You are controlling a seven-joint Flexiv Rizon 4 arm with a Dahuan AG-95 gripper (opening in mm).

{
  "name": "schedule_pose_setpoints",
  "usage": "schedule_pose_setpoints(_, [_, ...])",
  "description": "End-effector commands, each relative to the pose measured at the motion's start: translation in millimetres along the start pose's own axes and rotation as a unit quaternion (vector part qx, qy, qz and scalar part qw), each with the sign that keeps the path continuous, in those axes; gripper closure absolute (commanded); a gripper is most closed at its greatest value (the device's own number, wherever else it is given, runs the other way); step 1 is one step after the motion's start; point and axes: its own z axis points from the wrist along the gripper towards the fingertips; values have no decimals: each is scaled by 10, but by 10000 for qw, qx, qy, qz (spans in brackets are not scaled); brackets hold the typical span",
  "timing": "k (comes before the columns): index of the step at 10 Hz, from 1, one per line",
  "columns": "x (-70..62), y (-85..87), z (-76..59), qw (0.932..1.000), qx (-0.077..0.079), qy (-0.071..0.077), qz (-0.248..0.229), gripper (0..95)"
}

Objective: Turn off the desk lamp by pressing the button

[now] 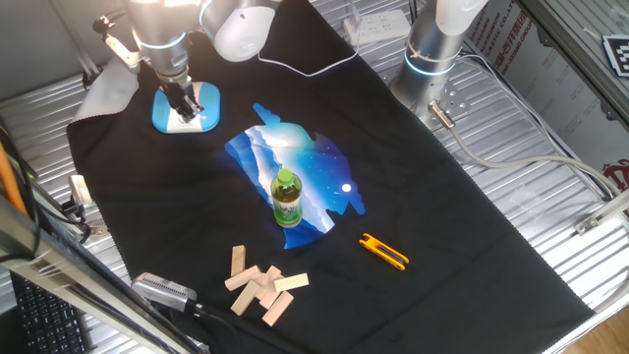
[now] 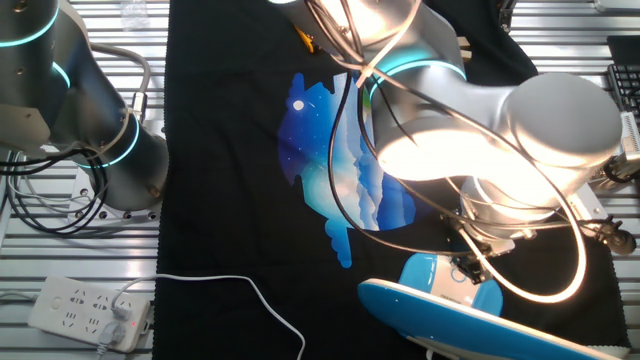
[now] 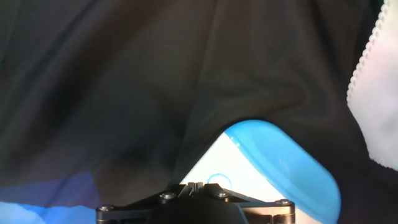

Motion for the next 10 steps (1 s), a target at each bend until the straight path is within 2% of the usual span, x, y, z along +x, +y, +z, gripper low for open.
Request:
schedule_pose_setpoints(1, [12, -22, 0, 10000, -29, -7, -34, 950])
schedule_pose_setpoints(10, [-44, -89, 17, 9999, -34, 20, -163, 950])
